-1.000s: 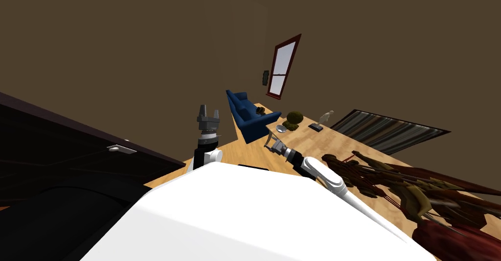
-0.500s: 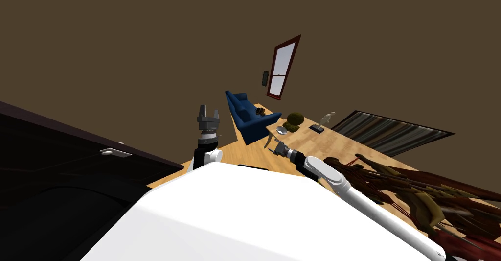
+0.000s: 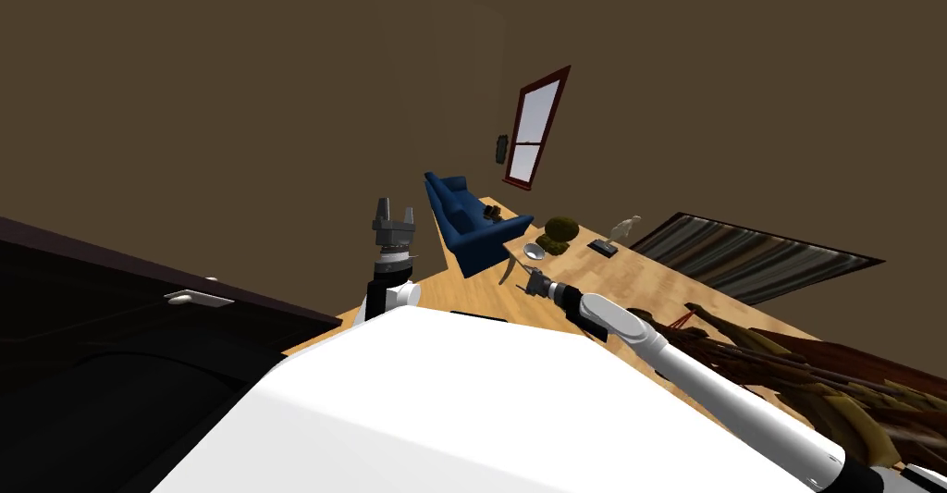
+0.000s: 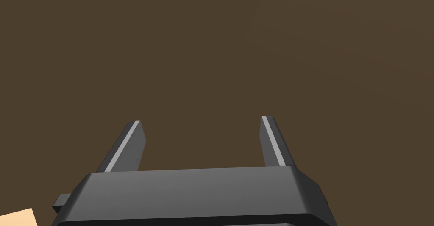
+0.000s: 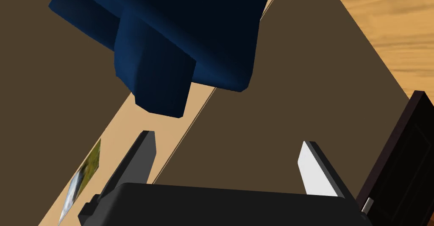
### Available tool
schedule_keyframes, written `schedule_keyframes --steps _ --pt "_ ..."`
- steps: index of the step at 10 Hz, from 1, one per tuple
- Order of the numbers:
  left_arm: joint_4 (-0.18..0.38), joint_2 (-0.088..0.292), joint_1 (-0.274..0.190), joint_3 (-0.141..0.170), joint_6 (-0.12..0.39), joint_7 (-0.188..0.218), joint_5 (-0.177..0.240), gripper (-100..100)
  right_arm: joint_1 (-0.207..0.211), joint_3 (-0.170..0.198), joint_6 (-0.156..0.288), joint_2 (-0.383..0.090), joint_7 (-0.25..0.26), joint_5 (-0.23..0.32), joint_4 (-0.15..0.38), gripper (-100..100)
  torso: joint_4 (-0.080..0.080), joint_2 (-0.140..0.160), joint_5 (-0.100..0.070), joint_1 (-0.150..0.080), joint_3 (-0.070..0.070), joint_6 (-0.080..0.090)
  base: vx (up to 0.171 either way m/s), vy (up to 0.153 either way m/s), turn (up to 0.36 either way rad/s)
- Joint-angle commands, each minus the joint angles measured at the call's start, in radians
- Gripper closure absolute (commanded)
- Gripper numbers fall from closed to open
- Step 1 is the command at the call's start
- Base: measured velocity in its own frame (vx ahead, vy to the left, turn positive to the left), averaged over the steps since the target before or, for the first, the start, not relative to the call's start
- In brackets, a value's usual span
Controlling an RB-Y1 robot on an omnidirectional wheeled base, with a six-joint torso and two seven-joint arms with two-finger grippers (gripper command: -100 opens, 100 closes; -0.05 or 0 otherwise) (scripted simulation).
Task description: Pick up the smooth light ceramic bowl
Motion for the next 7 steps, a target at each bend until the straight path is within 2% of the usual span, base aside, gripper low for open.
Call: schedule_keyframes --steps 1,2,4,6,7 --pt "0.0 0.0 0.0 0.0 0.0 0.0 0.0 0 -0.025 0.028 0.003 -0.033 0.03 0.049 0.045 -100 0.0 0.0 0.0 0.0 0.0 0.0 0.152 -0.012 0.017" --pt "0.0 0.0 0.0 0.0 0.0 0.0 0.0 0 -0.025 0.028 0.003 -0.033 0.03 0.049 0.045 -100 0.0 -0.002 0.0 0.0 -0.001 0.0 0.131 -0.006 0.011" --pt "0.0 0.0 0.0 0.0 0.0 0.0 0.0 0 -0.059 0.061 0.0 -0.066 0.072 0.104 0.109 -100 0.0 -0.001 0.0 0.0 -0.001 0.0 0.161 -0.024 0.01" --pt "0.0 0.0 0.0 0.0 0.0 0.0 0.0 0 -0.087 0.094 -0.006 -0.094 0.113 0.153 0.171 -100 -0.001 -0.007 0.0 0.0 -0.004 0.0 0.224 -0.01 0.023" --pt "0.0 0.0 0.0 0.0 0.0 0.0 0.0 0 -0.087 0.094 -0.006 -0.094 0.113 0.153 0.171 -100 -0.002 -0.006 0.0 0.0 -0.004 0.0 0.13 -0.012 0.002"
